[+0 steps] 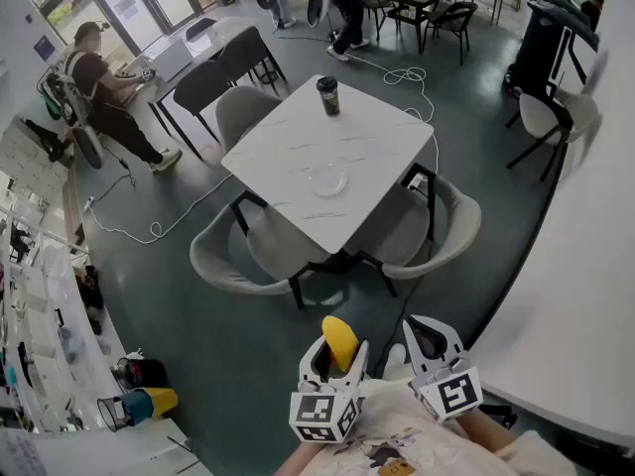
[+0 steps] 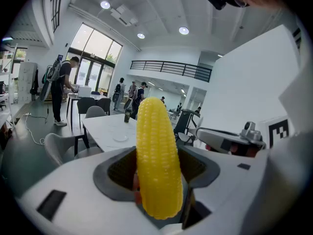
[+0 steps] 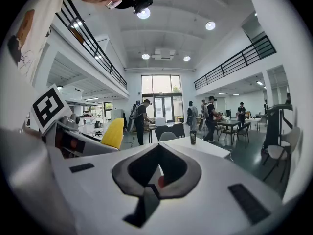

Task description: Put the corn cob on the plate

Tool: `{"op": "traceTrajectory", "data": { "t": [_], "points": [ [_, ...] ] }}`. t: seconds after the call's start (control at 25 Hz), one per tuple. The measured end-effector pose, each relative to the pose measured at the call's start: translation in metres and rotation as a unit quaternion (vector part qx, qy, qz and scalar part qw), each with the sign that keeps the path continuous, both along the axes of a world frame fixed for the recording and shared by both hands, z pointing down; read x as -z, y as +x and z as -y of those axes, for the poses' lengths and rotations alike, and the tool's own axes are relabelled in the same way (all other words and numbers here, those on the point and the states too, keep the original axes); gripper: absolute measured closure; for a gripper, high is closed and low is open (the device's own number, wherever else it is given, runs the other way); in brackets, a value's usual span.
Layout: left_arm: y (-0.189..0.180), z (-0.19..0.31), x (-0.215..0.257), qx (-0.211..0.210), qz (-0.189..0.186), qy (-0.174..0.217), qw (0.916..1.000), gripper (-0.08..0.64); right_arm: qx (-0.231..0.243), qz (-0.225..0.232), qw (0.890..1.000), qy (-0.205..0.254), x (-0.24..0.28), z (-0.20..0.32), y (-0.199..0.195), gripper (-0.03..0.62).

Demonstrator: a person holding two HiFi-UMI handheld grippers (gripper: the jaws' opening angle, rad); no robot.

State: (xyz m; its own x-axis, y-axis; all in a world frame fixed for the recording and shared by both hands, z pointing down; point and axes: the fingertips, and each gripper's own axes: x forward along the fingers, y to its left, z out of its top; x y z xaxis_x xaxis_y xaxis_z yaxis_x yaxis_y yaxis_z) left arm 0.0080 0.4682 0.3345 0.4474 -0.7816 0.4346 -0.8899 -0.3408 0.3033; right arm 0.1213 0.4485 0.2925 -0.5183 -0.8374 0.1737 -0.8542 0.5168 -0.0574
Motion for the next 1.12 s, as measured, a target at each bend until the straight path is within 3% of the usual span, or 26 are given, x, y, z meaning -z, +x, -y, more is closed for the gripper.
{"op": "traceTrajectory", "data": {
  "t": [0.28, 0.48, 0.92, 1.12],
  "points": [
    [0.013, 0.002, 0.003, 0.005, 0.003, 0.003, 1.0000, 0.299, -0.017, 0.013, 1.000, -0.002, 0.001, 0.002, 0.021, 0.589],
    [0.027, 0.006, 0.002, 0.019, 0.002, 0.000, 0.9998, 0.299, 0.003, 0.020, 1.000, 0.017, 0.007, 0.005, 0.034, 0.589],
    [0.039, -0.007, -0.011, 0.077, 0.001, -0.016, 0.9969, 0.299, 0.025, 0.039, 0.999, -0.011, -0.020, 0.005, 0.063, 0.589],
    [0.036, 0.011, -0.011, 0.080, 0.005, -0.011, 0.9967, 0.299, 0.019, 0.049, 0.999, -0.009, -0.016, 0.019, 0.066, 0.589]
  ]
}}
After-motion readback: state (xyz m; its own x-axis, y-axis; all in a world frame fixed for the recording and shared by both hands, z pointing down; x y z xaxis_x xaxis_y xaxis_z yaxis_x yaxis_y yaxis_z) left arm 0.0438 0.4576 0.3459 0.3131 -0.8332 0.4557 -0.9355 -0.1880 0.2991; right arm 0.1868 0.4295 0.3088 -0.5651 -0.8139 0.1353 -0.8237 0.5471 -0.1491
